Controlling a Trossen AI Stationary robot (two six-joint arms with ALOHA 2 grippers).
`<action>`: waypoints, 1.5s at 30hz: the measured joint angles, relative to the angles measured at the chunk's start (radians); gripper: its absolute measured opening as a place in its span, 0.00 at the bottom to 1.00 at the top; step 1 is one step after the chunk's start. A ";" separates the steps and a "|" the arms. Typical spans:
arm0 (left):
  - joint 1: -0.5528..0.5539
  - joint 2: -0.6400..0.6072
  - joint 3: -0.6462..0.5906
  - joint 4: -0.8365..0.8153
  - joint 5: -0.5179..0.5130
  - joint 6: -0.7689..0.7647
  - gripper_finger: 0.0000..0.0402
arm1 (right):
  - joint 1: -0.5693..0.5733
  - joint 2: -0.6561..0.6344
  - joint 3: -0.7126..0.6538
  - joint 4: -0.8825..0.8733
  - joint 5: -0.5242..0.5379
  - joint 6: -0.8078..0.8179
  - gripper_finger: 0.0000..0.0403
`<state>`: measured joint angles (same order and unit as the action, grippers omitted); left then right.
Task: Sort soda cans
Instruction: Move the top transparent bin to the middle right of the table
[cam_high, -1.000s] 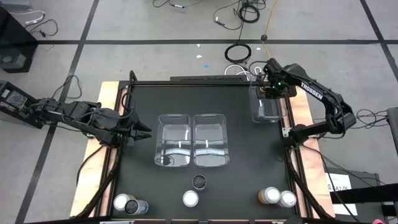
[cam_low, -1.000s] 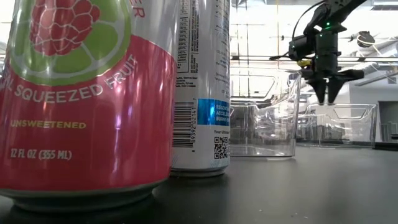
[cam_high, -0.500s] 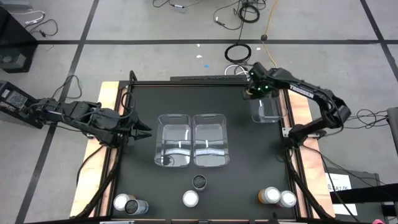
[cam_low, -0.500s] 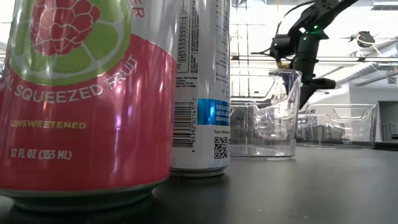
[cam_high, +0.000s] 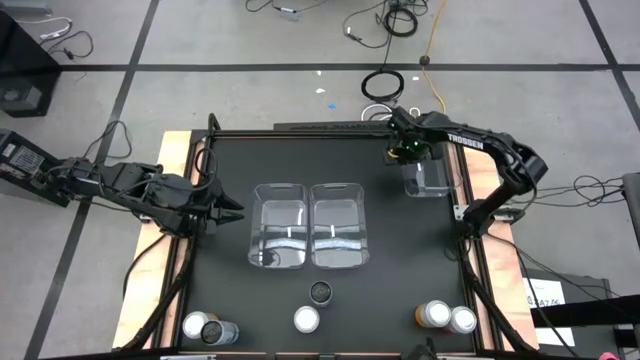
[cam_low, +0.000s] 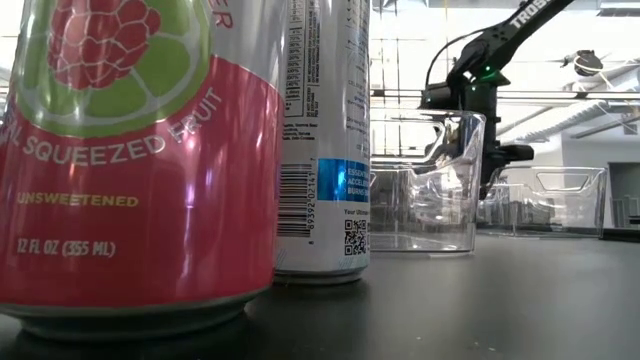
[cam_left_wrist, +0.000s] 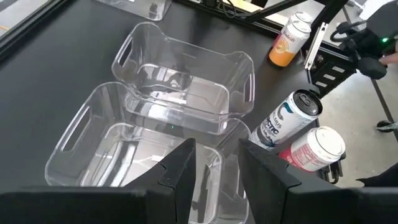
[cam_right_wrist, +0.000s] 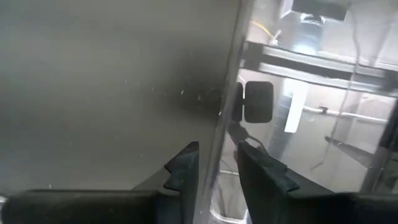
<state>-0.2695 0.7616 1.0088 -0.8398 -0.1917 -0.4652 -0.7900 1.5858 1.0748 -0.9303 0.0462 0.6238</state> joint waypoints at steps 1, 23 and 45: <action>0.000 0.000 0.000 0.000 0.000 0.000 0.32 | 0.003 0.006 0.000 -0.004 -0.003 0.000 0.21; 0.000 -0.064 0.000 -0.023 0.160 0.152 0.32 | 0.517 0.024 0.000 -0.010 -0.021 0.587 0.00; 0.000 -0.205 0.000 -0.223 0.081 0.219 0.32 | 0.983 0.022 0.000 0.124 0.066 1.275 0.00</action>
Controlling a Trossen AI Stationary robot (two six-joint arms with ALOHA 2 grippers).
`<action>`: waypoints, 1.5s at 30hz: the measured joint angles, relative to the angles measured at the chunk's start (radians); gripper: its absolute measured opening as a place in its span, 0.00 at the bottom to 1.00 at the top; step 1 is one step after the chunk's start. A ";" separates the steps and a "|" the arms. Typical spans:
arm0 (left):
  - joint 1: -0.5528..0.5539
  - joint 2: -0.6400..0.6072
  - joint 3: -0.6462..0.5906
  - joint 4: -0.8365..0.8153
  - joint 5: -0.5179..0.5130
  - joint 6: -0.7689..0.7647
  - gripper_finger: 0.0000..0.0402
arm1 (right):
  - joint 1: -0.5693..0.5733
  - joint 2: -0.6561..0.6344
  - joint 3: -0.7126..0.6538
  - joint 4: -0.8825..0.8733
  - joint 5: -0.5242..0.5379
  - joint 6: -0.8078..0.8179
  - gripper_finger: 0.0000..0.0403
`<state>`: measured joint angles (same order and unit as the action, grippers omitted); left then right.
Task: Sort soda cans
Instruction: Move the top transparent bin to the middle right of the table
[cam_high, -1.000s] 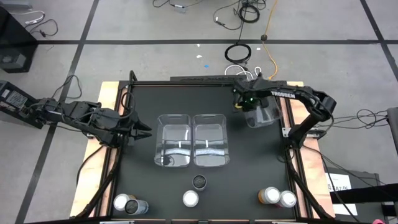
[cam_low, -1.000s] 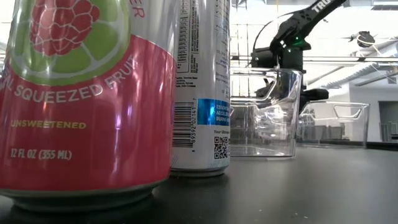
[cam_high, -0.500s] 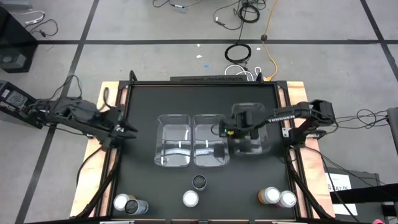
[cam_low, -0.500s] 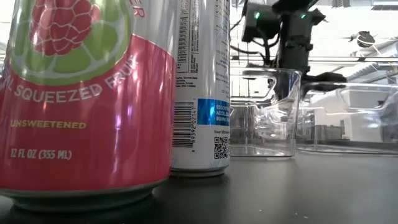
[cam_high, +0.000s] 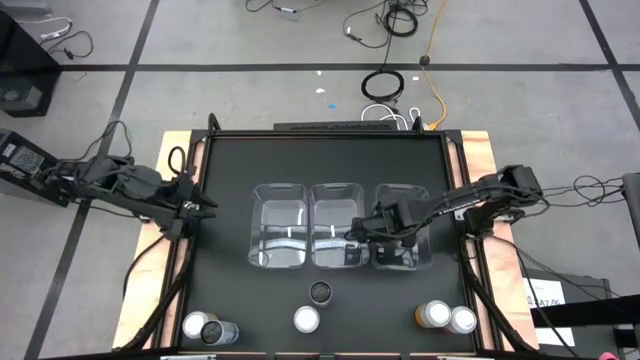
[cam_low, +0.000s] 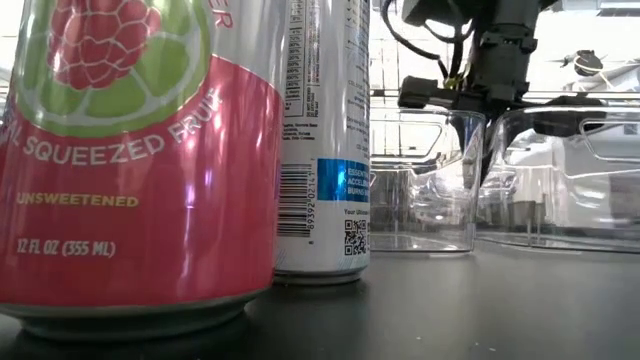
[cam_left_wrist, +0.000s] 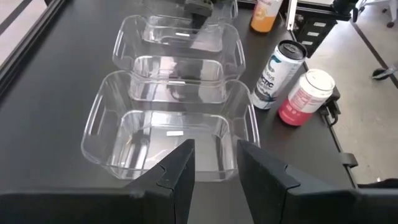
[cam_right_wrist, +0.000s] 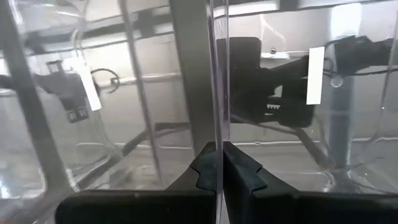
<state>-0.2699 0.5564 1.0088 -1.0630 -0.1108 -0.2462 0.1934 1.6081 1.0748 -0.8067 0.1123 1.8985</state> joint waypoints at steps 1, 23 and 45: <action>0.000 0.000 0.000 0.000 0.000 0.000 0.32 | 0.008 0.000 0.000 0.008 0.007 0.005 0.00; 0.000 0.000 0.000 0.000 -0.003 -0.010 0.32 | 0.009 0.000 0.001 0.020 0.042 -0.127 0.00; 0.000 0.000 0.000 0.000 -0.002 -0.014 0.32 | 0.009 0.000 0.001 0.030 0.075 -0.140 0.19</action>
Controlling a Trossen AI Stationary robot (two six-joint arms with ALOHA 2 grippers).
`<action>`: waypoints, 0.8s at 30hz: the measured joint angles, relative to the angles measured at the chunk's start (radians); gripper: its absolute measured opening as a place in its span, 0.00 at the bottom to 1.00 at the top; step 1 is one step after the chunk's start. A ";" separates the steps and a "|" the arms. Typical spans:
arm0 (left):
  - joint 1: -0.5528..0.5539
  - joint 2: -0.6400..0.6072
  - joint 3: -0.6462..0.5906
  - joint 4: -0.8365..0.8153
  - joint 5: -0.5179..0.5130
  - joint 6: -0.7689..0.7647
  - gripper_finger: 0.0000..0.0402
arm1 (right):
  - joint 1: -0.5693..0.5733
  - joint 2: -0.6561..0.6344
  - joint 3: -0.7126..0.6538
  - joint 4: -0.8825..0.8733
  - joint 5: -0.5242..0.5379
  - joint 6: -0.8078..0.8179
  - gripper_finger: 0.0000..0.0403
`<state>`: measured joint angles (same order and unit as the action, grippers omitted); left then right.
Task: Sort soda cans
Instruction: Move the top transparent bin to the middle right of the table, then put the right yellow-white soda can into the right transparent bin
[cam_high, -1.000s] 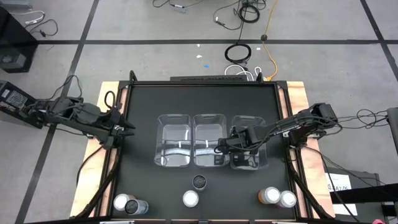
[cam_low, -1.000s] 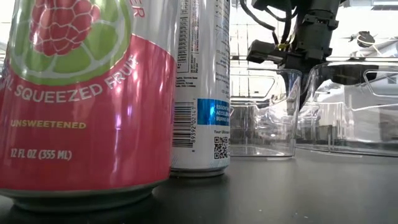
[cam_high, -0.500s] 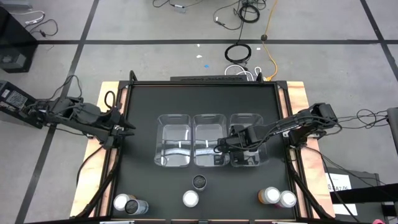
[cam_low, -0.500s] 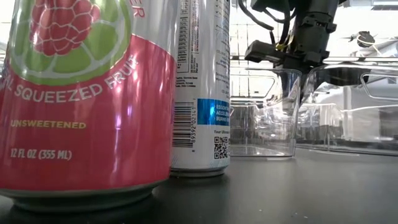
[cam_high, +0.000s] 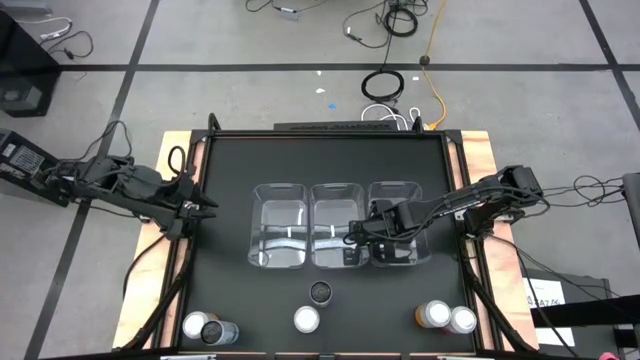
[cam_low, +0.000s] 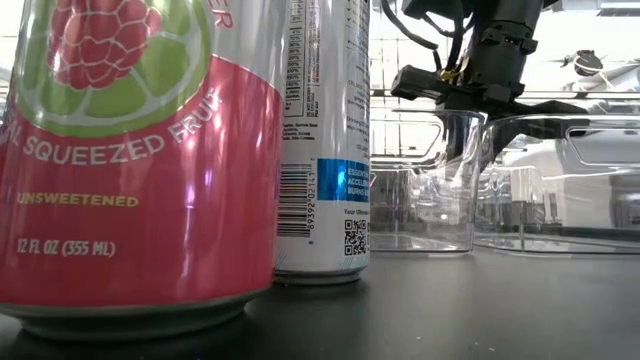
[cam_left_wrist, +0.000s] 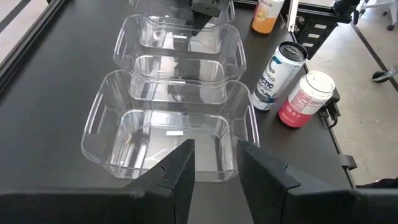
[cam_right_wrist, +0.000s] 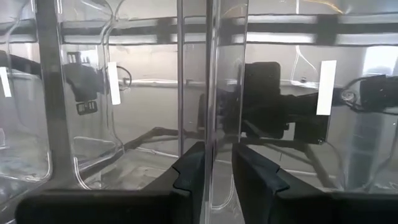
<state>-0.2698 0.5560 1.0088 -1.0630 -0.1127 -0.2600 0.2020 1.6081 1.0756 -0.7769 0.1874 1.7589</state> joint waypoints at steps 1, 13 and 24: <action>0.000 0.000 0.000 0.000 0.000 0.000 0.32 | 0.000 0.000 0.000 0.000 -0.002 0.000 0.19; 0.000 0.000 0.000 -0.001 0.001 0.003 0.32 | 0.000 -0.005 0.000 -0.002 -0.005 0.002 0.23; 0.000 0.000 0.000 -0.002 0.003 0.004 0.32 | 0.000 -0.105 0.000 -0.026 0.029 0.000 0.23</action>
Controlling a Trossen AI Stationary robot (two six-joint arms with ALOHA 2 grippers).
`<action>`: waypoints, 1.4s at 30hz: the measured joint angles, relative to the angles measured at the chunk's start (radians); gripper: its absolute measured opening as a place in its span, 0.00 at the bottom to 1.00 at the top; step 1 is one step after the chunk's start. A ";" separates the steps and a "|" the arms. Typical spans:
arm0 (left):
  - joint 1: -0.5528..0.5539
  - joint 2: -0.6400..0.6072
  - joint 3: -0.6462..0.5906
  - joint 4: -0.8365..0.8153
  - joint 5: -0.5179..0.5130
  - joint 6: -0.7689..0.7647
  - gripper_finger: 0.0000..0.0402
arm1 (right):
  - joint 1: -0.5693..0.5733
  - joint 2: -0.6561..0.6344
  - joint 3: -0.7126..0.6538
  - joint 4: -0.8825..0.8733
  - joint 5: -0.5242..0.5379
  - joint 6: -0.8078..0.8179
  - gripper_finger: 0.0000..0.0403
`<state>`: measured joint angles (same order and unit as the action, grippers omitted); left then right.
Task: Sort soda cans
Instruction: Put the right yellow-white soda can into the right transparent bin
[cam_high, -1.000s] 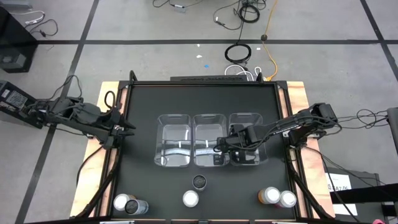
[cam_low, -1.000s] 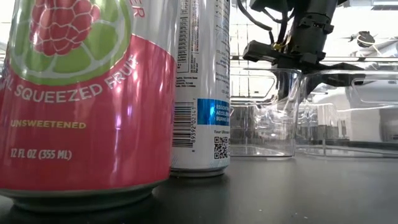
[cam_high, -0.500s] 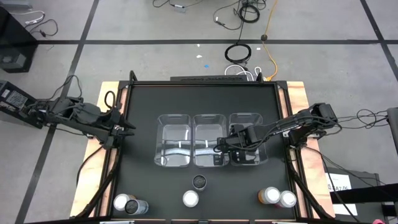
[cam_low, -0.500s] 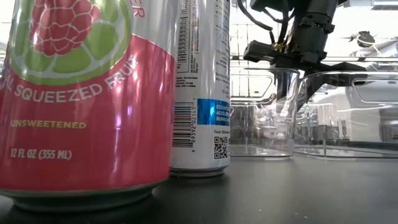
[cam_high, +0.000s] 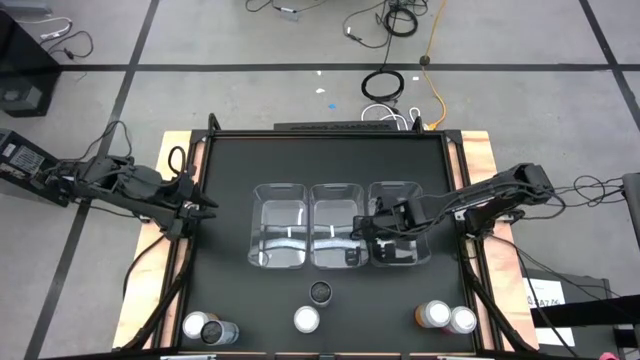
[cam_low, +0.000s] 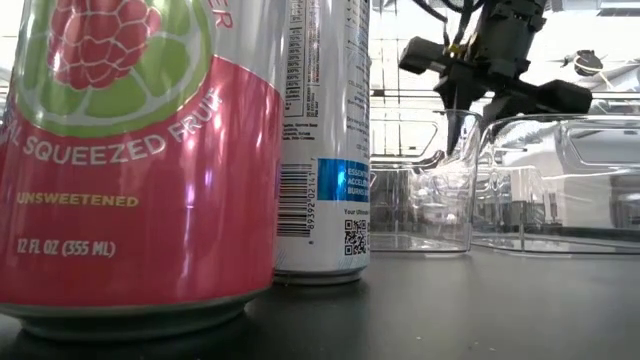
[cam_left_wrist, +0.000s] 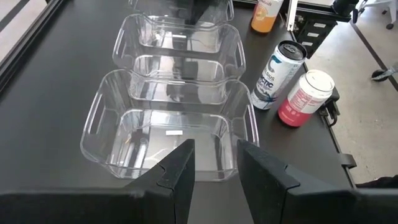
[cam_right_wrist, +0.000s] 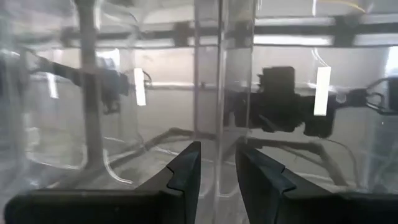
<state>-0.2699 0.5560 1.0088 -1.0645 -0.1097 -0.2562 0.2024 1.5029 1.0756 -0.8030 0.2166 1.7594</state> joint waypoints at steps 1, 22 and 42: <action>0.000 0.000 0.000 0.000 0.000 0.000 0.32 | 0.002 -0.011 0.000 0.000 0.017 -0.001 0.23; 0.000 0.000 0.000 0.000 0.000 0.000 0.32 | 0.236 -0.198 0.000 0.360 0.523 -0.321 0.23; 0.000 0.000 0.000 0.011 -0.001 0.000 0.32 | 0.270 0.231 0.765 -0.386 0.308 -0.437 0.01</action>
<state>-0.2695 0.5560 1.0084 -1.0538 -0.1108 -0.2558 0.4725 1.7337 1.8403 -1.1886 0.5251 1.3221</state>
